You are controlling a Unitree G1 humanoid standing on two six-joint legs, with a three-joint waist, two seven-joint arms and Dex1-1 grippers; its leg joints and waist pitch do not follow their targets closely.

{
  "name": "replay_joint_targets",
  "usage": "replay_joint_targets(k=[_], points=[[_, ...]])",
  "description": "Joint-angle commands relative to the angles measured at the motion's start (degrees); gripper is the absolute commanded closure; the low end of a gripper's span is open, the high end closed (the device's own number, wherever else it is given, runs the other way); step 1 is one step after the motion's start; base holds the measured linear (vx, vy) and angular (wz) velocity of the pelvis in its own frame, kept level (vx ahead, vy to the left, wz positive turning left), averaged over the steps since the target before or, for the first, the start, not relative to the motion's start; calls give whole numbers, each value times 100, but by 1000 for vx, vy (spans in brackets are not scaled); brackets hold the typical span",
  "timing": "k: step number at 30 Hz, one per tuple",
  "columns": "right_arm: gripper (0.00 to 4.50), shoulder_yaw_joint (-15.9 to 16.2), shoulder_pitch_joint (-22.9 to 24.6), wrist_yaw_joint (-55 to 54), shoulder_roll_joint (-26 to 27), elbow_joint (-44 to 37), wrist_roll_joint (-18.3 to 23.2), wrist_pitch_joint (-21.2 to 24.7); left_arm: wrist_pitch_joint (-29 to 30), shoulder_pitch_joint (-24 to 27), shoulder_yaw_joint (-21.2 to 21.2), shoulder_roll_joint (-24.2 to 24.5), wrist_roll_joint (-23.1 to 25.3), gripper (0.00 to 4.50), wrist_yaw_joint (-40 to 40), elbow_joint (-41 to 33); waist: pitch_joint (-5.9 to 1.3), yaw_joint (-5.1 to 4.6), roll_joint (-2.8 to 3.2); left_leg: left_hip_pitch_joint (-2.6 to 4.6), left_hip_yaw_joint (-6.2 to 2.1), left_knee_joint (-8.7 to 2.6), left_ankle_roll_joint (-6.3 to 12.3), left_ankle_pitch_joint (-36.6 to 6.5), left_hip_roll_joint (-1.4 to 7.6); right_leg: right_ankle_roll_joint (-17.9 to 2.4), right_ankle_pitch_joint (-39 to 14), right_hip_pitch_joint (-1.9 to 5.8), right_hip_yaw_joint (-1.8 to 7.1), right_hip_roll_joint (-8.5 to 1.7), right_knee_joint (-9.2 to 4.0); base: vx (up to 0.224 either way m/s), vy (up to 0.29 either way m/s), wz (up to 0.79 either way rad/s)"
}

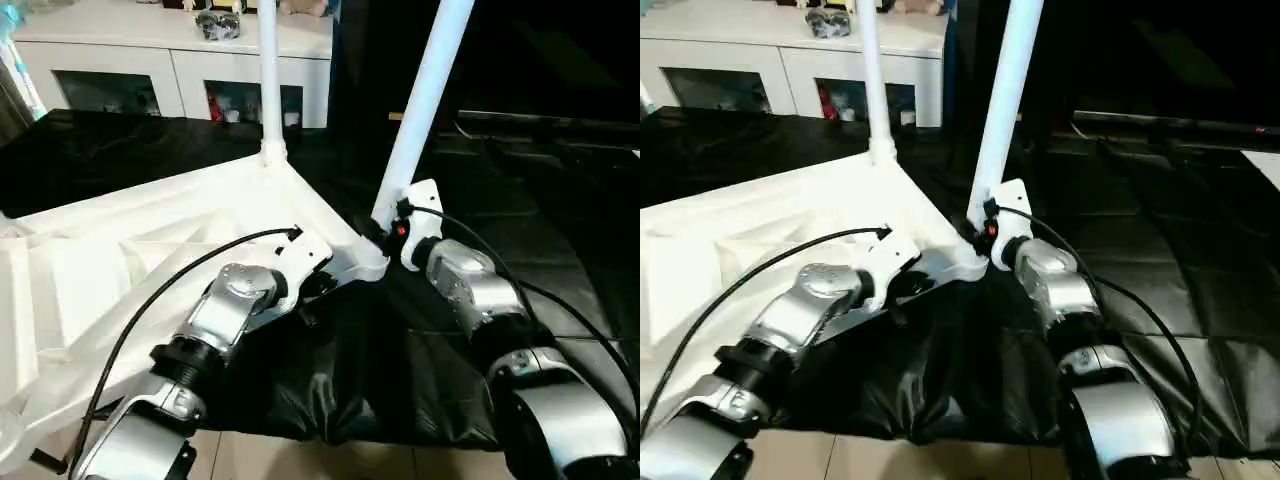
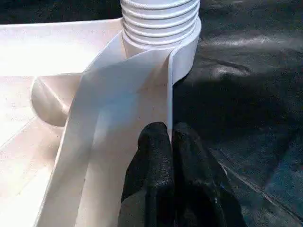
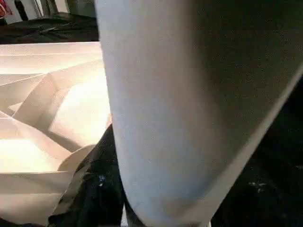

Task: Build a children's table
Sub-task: Insert table leg to table base

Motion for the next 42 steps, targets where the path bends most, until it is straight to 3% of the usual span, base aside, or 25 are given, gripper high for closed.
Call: replay_joint_targets(k=[1,6,8,11,12,15,17,20,21,23,26,27,31,33,38,39,42], points=[[262,171,243,-22,107,591,-186,193,-201,-361,266,-49,-75,450,265,-490,-373,31,11,77,-114,-442,68,-2210,256,-898,-2426,175,350,-460,-427,0,0,0],[262,240,176,6,167,778,-324,-93,-201,-325,247,-15,-49,450,244,-507,-387,71,8,72,-82,-444,121,-1948,253,-1004,-2184,196,379,-445,-376,0,0,0],[206,202,165,56,183,775,-281,-119,-208,-321,239,-2,-45,450,230,-509,-386,73,4,62,-78,-443,133,-1900,252,-1003,-2202,203,380,-441,-372,0,0,0],[183,78,99,168,221,752,-187,-164,-293,-286,156,76,-14,450,68,-545,-385,78,15,71,-80,-432,123,-1918,252,-1015,-2312,188,391,-441,-372,0,0,0],[175,65,85,207,220,734,-173,-172,-314,-277,142,91,-22,450,18,-552,-410,84,-11,15,-78,-428,138,-1745,242,-1005,-2159,230,402,-436,-337,0,0,0],[143,58,53,233,212,725,-178,-222,-335,-256,130,118,-37,450,-36,-578,-450,117,2,-48,-65,-406,264,-1234,258,-1159,-1529,248,418,-425,-232,0,0,0],[126,7,-25,352,189,754,-188,-369,-378,-219,102,186,-61,450,-129,-620,-421,126,-1,-23,-50,-404,283,-1337,254,-1160,-1672,213,408,-418,-259,0,0,0],[106,-20,-43,535,155,706,-162,-411,-417,-200,92,226,-87,450,-212,-635,-416,129,7,-28,-57,-411,254,-1398,261,-1114,-1839,220,407,-420,-274,0,0,0],[99,-7,-35,716,108,628,-149,-415,-458,-179,81,266,-110,450,-300,-660,-419,130,-21,-18,-55,-411,252,-1427,264,-1111,-1846,220,405,-416,-279,0,0,0],[91,28,10,1032,13,461,-128,-423,-557,-127,38,355,-136,450,-503,-718,-420,135,0,-12,-60,-414,251,-1402,273,-1147,-1782,214,412,-417,-262,0,0,0],[91,114,139,1517,-189,198,-101,-422,-793,-14,-79,533,-196,450,-956,-784,-434,150,0,-30,-50,-407,335,-1254,281,-1213,-1487,228,427,-415,-218,0,0,0],[91,131,161,1633,-231,167,-102,-423,-836,4,-96,565,-214,450,-1043,-784,-445,169,26,-13,-42,-400,368,-1166,283,-1267,-1334,219,431,-411,-209,0,0,0],[91,322,382,2351,-501,-104,-150,-379,-1180,88,-162,742,-351,450,-1613,-737,-460,269,21,-4,-21,-392,474,-910,305,-1433,-848,225,445,-397,-125,0,0,0],[91,391,466,2589,-578,-236,-154,-352,-1205,115,-170,793,-410,450,-1798,-756,-450,308,46,-2,-12,-395,474,-920,307,-1419,-882,227,443,-386,-134,0,0,0],[91,655,789,3486,-833,-838,-114,-208,-1386,205,-229,978,-473,450,-2276,-779,-432,394,25,45,11,-409,358,-1175,316,-1297,-1290,206,472,-388,-178,0,0,0],[91,829,926,3841,-984,-1113,-145,-79,-1424,228,-228,1037,-517,450,-2464,-764,-418,388,18,20,15,-414,356,-1203,300,-1255,-1394,210,476,-373,-189,0,0,0],[91,941,1028,4097,-1098,-1321,-161,4,-1415,262,-238,1086,-583,450,-2672,-783,-405,402,17,40,25,-423,293,-1322,296,-1177,-1701,181,505,-371,-219,0,0,0]])
